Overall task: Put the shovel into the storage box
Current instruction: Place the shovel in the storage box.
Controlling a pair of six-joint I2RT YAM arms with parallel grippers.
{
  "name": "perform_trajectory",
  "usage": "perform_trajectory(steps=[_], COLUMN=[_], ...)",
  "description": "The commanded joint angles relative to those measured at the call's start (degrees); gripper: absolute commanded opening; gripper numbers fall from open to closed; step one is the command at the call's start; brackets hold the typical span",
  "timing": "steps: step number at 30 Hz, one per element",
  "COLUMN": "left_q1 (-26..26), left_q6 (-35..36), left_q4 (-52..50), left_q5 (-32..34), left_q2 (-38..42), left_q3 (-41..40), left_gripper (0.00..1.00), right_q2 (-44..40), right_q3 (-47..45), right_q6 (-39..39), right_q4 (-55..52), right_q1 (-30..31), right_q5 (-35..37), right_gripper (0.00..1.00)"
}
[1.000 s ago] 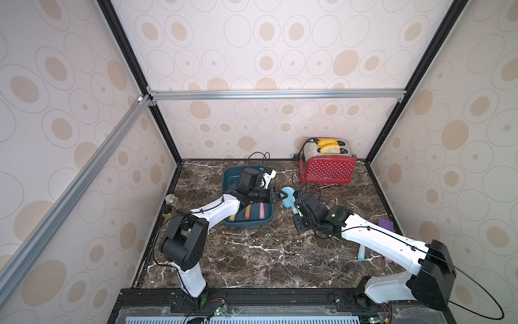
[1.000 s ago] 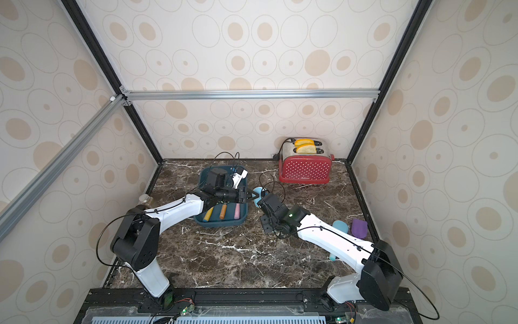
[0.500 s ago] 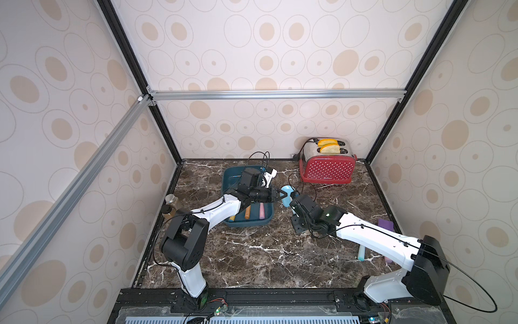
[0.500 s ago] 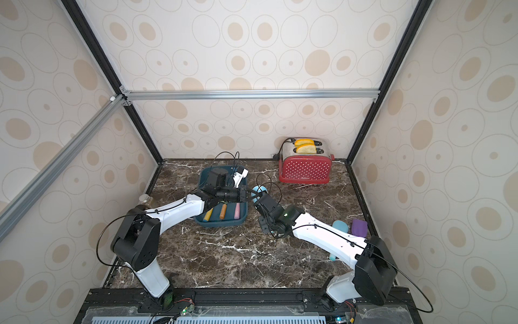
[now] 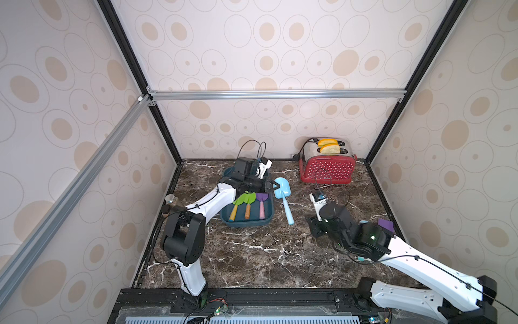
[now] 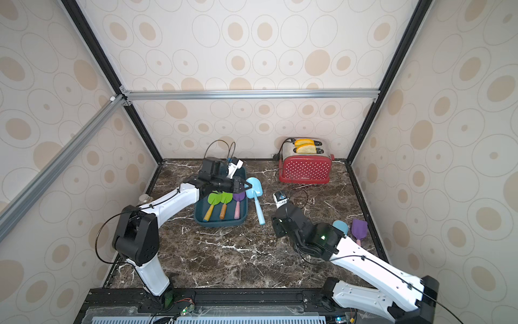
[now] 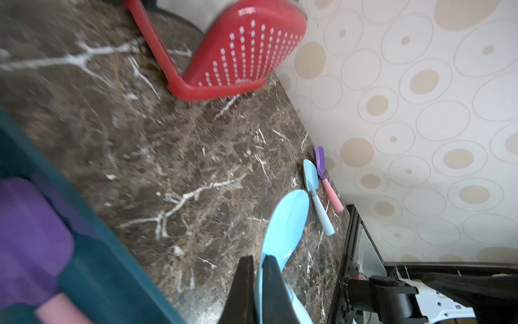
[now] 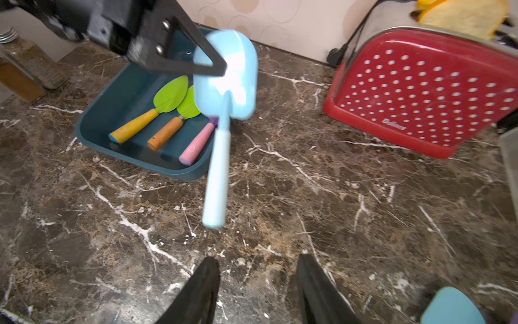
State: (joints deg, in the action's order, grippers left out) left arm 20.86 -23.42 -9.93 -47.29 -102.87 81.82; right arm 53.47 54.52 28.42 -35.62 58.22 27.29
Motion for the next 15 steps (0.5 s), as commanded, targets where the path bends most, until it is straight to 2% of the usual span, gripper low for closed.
perform_trajectory(steps=[1,7,11,15], left_q1=[-4.99,-10.34,-11.36,-11.72], left_q6=[8.72,18.23,23.07,24.34], left_q4=[-9.71,-23.46,-30.45,-33.93], left_q5=[-3.15,-5.4,-4.64,-3.91], left_q2=[-1.77,-10.84,-17.1,-23.2], left_q3=[7.29,19.23,24.79,29.47], left_gripper=[0.06,0.09,0.1,0.09], right_q2=[-3.02,-11.7,-17.82,-21.67], right_q3=[-4.0,-9.15,-11.72,-13.42], right_q6=[3.39,12.56,16.91,20.34], right_q4=[-8.12,-18.07,-21.84,-25.24], right_q1=[0.15,-0.27,-0.3,-0.3], right_q5=[7.6,10.9,10.81,10.26], right_gripper=[0.55,0.6,0.6,0.6])
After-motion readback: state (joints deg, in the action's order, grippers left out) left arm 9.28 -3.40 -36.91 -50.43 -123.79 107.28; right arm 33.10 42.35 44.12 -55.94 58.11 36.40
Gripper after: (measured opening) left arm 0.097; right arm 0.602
